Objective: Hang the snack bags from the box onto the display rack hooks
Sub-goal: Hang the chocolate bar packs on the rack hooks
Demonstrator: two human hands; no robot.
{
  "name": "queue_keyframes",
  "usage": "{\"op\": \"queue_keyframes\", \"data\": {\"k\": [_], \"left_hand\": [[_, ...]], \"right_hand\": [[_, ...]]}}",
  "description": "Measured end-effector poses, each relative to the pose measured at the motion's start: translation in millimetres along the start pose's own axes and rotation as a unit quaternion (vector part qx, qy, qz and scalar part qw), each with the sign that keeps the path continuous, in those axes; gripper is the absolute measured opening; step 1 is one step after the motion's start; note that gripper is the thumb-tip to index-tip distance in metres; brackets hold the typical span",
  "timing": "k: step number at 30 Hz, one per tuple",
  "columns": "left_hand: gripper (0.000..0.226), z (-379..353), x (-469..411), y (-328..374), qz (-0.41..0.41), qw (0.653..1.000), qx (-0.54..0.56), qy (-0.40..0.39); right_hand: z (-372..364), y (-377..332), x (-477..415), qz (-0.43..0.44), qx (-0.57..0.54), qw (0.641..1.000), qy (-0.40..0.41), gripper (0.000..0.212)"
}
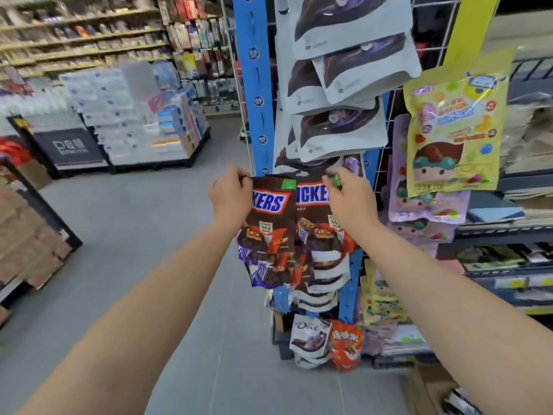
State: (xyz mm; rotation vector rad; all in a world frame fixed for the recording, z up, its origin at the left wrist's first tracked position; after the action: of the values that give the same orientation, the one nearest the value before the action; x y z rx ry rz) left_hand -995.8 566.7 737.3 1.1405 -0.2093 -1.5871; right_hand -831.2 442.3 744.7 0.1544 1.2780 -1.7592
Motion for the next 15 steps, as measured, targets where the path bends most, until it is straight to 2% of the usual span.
{"op": "queue_keyframes", "data": {"k": [2, 4, 9, 15], "left_hand": [[0.016, -7, -22, 0, 0.003, 1.000, -0.004, 0.004], [0.016, -17, -38, 1, -0.012, 1.000, 0.002, -0.005], [0.020, -38, -58, 7, -0.058, 0.997, 0.031, -0.033], [0.012, -50, -65, 10, -0.078, 0.995, 0.048, -0.024]], "right_hand": [[-4, 1, -19, 0.024, 0.036, 0.997, 0.059, 0.019], [-9, 6, -33, 0.037, 0.056, 0.994, 0.082, 0.024], [-19, 28, -43, 0.039, 0.083, 0.993, 0.080, 0.020], [-24, 40, -45, 0.044, 0.074, 0.992, 0.087, 0.018]]}}
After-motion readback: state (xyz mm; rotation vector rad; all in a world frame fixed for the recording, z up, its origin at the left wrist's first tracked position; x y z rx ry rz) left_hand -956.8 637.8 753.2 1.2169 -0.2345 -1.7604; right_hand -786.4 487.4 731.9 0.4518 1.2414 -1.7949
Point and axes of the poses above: each hand's wrist, its own x-axis away from the middle knuckle, its own z-axis out of the back of the hand, y = z × x, the point moved 1 cm from there along -x, towards the middle knuckle, and after that the axes turned 13 degrees about y, right-handed, at the moved point
